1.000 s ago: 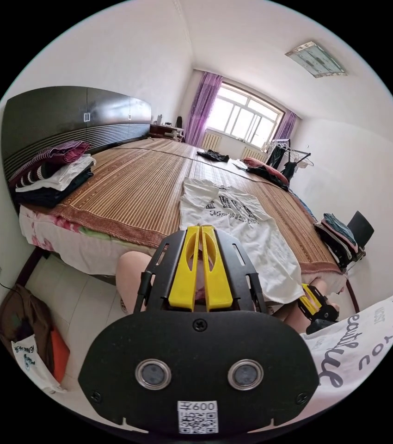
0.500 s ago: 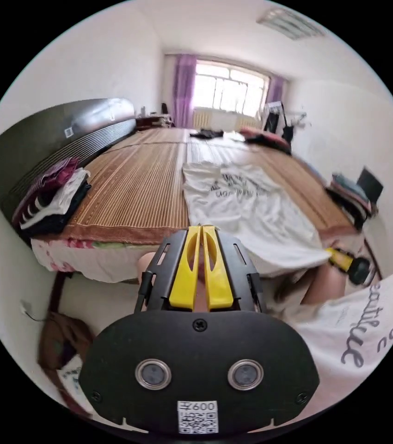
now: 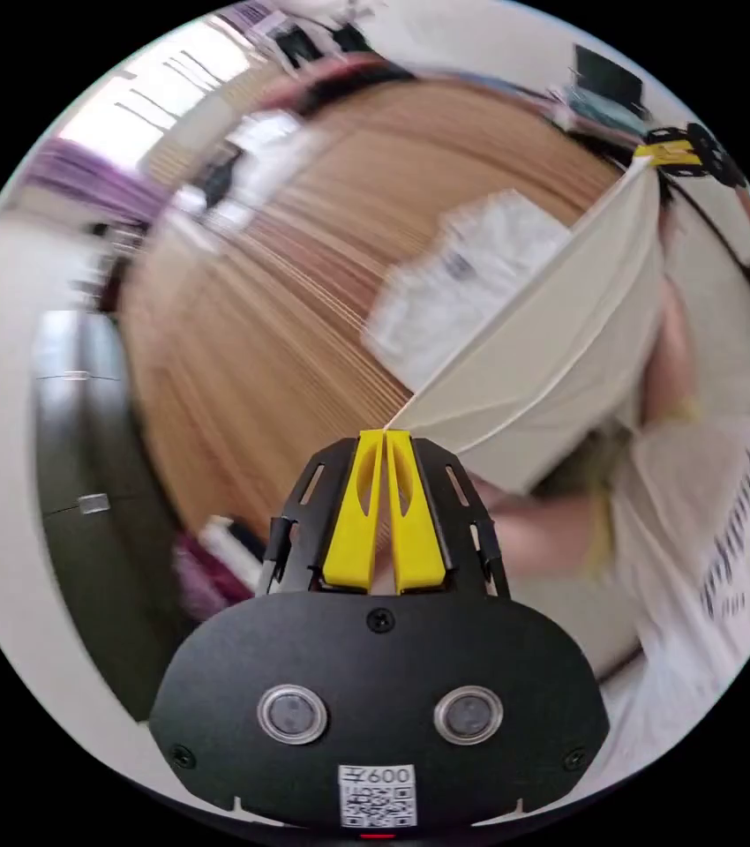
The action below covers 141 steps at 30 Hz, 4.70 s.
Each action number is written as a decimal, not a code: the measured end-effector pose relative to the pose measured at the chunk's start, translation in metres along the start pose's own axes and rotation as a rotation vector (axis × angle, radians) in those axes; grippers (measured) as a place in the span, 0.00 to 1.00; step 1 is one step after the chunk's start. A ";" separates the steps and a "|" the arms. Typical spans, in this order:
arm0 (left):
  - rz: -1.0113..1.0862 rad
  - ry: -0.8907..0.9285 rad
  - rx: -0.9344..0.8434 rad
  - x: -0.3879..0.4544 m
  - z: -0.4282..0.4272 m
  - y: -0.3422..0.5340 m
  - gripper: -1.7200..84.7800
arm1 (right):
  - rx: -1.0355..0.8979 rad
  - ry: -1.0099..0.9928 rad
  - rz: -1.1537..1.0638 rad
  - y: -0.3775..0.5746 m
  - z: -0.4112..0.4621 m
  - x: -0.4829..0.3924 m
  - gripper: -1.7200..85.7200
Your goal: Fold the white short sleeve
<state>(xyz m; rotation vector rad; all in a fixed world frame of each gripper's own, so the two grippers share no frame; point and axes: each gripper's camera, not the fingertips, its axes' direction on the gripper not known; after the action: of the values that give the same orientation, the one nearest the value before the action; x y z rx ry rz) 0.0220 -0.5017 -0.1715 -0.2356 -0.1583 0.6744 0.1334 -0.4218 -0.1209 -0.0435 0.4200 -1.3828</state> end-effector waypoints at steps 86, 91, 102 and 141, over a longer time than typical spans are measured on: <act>-0.478 0.332 0.584 -0.012 0.015 0.567 0.02 | 0.475 -0.578 1.238 0.107 -0.208 -0.236 0.01; -0.400 0.287 0.493 0.018 0.019 0.495 0.02 | 0.476 -0.668 1.214 0.055 -0.196 -0.243 0.01; -0.487 0.285 0.440 -0.006 0.044 0.545 0.02 | 0.314 -0.515 1.164 0.122 -0.165 -0.259 0.01; -0.348 0.267 0.390 -0.150 -0.010 0.394 0.02 | 0.283 -0.712 1.376 0.297 0.014 -0.186 0.01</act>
<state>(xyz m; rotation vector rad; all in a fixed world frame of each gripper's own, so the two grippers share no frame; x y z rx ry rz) -0.3270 -0.3011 -0.2966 0.0787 0.1859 0.3120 0.3945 -0.1875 -0.1399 -0.0044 -0.3471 -0.0009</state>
